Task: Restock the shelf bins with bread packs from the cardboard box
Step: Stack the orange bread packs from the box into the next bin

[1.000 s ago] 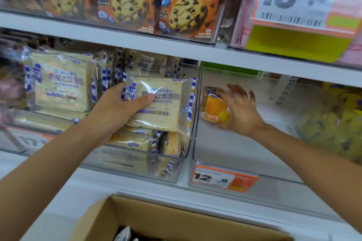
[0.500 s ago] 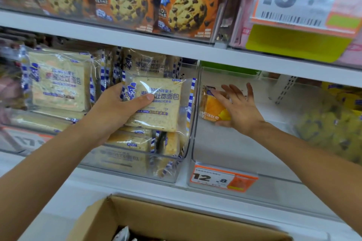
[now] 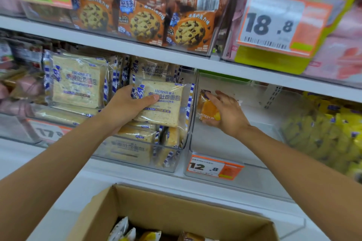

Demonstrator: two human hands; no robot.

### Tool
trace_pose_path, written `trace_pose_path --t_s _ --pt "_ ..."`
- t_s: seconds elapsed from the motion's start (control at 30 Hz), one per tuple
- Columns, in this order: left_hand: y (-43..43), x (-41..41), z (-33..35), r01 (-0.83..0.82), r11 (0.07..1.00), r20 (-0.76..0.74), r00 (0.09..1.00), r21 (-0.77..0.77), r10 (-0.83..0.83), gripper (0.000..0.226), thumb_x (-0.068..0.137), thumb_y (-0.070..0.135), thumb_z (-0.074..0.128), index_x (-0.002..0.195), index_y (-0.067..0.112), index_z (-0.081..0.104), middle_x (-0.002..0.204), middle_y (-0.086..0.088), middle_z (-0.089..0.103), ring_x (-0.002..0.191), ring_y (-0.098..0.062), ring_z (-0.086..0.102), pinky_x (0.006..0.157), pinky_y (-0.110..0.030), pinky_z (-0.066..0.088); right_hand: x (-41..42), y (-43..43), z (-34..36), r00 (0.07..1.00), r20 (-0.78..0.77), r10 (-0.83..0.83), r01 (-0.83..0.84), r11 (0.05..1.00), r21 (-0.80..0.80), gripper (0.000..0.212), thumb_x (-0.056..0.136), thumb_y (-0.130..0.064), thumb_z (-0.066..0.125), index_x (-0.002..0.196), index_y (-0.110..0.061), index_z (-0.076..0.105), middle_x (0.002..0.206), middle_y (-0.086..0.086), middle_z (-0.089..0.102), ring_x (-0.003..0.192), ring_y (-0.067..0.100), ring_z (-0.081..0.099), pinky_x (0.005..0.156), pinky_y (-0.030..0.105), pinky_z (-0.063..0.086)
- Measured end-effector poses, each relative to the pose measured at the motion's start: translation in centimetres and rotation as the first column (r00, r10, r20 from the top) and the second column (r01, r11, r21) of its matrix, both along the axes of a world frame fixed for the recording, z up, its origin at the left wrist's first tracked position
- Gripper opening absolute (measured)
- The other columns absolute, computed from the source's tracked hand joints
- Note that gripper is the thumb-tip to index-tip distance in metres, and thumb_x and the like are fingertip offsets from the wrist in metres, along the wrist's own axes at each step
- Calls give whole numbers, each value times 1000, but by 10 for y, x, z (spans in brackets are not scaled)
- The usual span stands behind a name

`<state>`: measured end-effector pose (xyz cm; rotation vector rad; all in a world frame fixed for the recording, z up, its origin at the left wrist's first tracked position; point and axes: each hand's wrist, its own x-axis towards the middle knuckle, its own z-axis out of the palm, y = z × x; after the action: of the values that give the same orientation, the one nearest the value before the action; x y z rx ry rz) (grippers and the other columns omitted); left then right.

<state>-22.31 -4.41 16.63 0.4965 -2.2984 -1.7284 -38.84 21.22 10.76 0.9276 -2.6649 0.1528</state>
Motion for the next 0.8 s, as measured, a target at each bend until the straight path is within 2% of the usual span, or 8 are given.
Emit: trace_pose_path --t_s 0.1,0.17,0.27,0.33,0.47,0.57,0.67,0.8 --pt "5 4 6 -3 1000 -4 1000 -1 3 24 90 33 67 103 24 49 81 18 45 60 8 51 57 -14 42 17 -6 5 999 43 4 -2 999 -54 92 81 -54 69 154 -30 19 158 6 23 144 27 22 117 38 16" --pt "4 4 7 7 1000 -42 999 13 -7 57 90 34 67 138 14 44 94 17 49 71 6 45 72 -16 39 30 -8 11 997 74 13 -6 995 -96 88 84 -50 68 154 -29 19 158 6 22 145 26 21 117 36 16" --pt "5 9 11 16 999 -53 998 -28 -18 78 88 40 69 150 11 31 143 -1 45 121 -15 48 90 -24 30 50 -10 22 994 111 14 3 988 -154 80 87 -44 66 153 -26 22 158 8 24 144 27 24 116 37 18" --pt "6 16 18 34 999 -54 998 6 -33 81 89 41 68 153 13 25 155 -4 34 137 -24 37 97 -30 31 66 -11 31 990 140 15 20 970 -241 75 90 -36 66 152 -24 26 155 11 30 143 28 28 114 36 24" --pt "-2 40 24 40 980 -62 998 197 -29 82 90 33 68 155 18 20 156 -3 31 135 -25 40 94 -33 34 110 -16 54 991 133 -17 76 887 -456 58 91 -11 56 146 -22 38 135 6 50 123 25 47 91 26 37" --pt "-11 62 16 39 970 -81 997 242 -20 80 92 31 67 155 21 19 154 -1 33 116 -17 49 83 -30 39 151 -41 71 984 166 68 38 823 -566 56 93 -29 58 145 -21 40 129 0 52 119 19 49 97 32 42" --pt "-14 73 7 34 981 -105 994 193 -14 77 91 34 67 154 20 24 154 -1 32 116 -15 46 83 -31 41 179 -78 83 924 350 156 72 827 -558 85 88 -50 62 154 -28 15 147 -3 41 116 14 49 95 35 46" --pt "-26 58 5 4 1000 -147 989 3 -4 71 90 39 67 148 15 34 150 -2 41 130 -20 47 99 -31 40 178 -120 87 803 560 203 242 747 -619 88 86 -24 73 152 -27 14 144 4 44 94 11 51 79 29 49"
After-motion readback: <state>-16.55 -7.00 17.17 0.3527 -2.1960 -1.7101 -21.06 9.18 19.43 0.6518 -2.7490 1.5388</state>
